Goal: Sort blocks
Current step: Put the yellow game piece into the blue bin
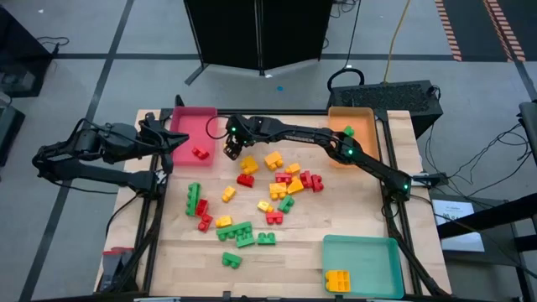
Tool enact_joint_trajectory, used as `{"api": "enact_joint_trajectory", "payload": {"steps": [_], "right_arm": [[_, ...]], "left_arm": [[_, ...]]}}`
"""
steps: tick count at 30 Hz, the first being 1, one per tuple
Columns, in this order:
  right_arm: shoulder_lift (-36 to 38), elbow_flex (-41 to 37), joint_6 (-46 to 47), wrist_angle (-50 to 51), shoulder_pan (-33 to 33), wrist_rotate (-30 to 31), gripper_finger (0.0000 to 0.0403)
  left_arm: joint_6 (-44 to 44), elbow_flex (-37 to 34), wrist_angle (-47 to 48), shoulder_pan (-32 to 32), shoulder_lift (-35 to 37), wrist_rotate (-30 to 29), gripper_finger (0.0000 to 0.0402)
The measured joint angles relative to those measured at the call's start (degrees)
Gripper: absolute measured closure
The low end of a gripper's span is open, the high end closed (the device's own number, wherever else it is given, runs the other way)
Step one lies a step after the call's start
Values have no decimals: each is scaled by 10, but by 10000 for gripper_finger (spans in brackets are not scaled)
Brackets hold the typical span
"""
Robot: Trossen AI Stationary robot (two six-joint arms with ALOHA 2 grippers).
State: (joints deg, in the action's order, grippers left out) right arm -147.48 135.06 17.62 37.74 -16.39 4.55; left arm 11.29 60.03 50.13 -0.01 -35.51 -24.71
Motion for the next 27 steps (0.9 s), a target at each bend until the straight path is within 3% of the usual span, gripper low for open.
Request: {"api": "enact_joint_trajectory", "payload": {"steps": [16, 21, 27], "right_arm": [[17, -1, -20, 48, 12, 21, 172], [17, -1, -151, 103, 15, -36, 172], [17, -1, -353, 136, 29, 4, 172]], "left_arm": [[0, 0, 0, 0, 0, 0, 371], [0, 0, 3, 0, 0, 0, 371], [0, 0, 8, 0, 0, 0, 371]]}}
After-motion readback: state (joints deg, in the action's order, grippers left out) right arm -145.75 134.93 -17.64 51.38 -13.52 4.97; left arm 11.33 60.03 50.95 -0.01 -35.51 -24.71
